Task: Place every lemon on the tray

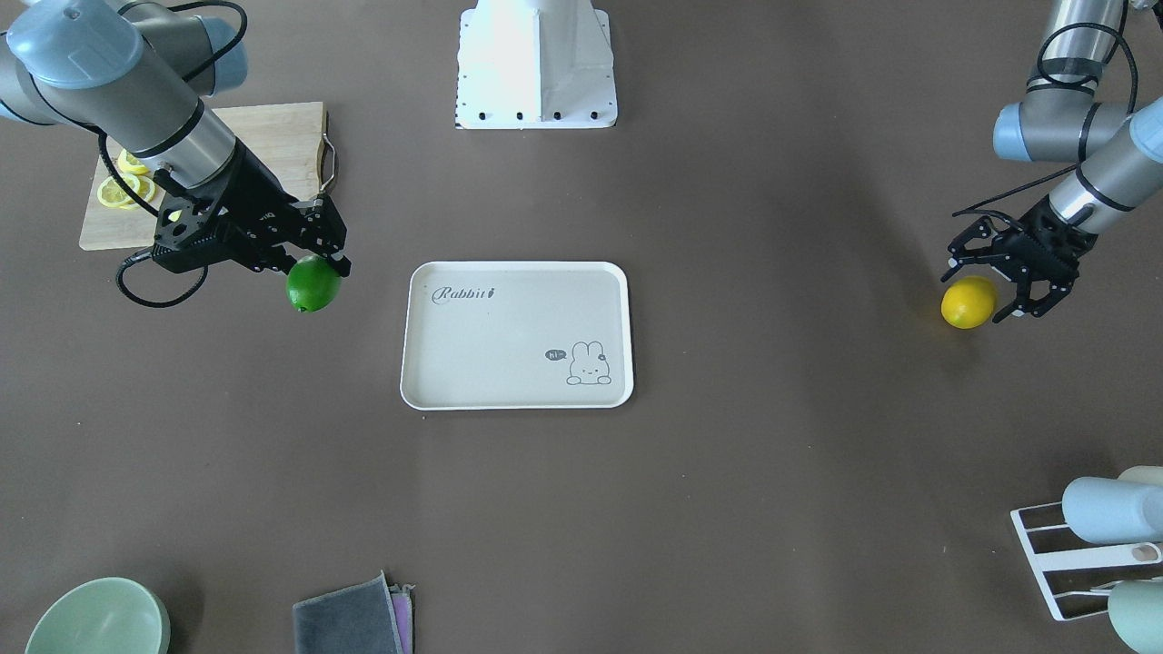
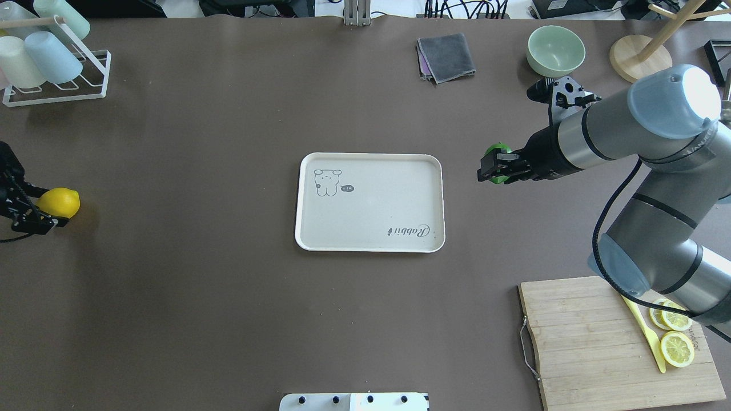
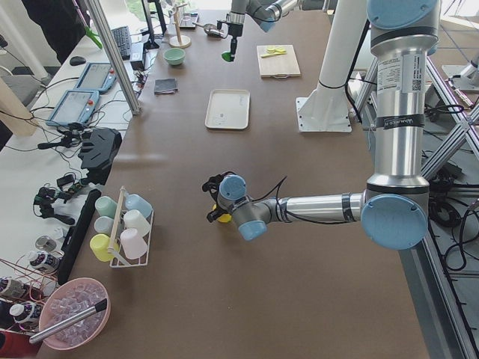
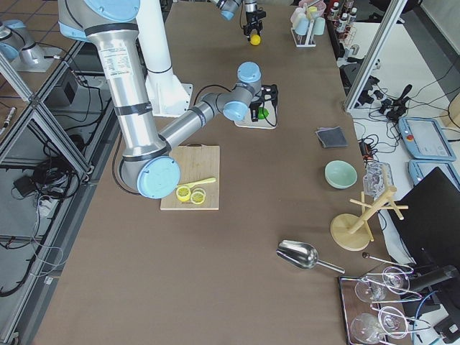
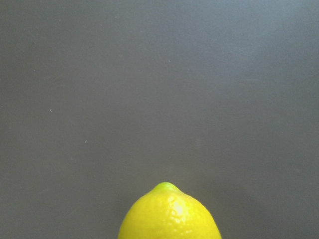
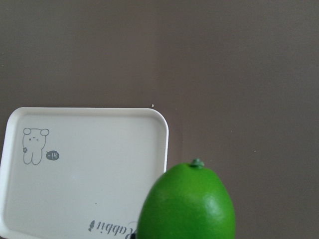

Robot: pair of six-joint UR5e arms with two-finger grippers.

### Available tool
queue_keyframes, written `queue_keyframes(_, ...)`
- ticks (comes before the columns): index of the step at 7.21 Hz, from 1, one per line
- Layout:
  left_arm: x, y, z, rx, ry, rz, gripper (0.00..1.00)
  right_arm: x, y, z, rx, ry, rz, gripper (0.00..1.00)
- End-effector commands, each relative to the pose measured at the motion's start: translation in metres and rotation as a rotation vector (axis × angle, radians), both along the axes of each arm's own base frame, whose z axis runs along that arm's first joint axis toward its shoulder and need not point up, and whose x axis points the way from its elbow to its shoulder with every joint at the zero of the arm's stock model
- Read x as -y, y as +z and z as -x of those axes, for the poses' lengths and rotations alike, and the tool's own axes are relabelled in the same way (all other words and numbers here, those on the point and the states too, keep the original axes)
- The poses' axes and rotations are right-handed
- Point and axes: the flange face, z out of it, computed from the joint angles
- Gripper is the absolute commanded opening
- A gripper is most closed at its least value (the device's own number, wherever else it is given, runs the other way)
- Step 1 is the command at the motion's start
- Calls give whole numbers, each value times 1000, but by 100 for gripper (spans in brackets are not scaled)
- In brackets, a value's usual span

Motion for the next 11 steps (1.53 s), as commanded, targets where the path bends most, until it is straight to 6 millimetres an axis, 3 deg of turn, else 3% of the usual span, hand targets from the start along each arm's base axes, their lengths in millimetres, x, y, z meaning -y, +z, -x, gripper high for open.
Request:
queue_keyframes(1,3,-6,-3,-20,-18,40,0,-2,-4,2,4,2,-1,0)
queue_keyframes(4,53,-117,-46,-242,-58,238,0,-5,-7,4,12,3,7,0)
queue_keyframes(5,74,-161,-62,-300,-101,317,0,-5,-14,15,13,11,-1,0)
queue_keyframes(7,112,-266,-99,-350,-154,442,0,-5,-21,42,4,26,-5,0)
queue_keyframes(8,102,-315,-142,-361,-215,480,0,1,-22,56,-2,24,-2,0)
queue_keyframes(9,81,-350,-199,-335,-239,496,0,9,-22,70,-9,22,3,0)
queue_keyframes(10,71,-383,-240,-312,-280,503,0,19,-18,87,-26,27,11,0)
queue_keyframes(11,55,-398,-270,-317,-289,522,0,20,-17,106,-39,38,14,0)
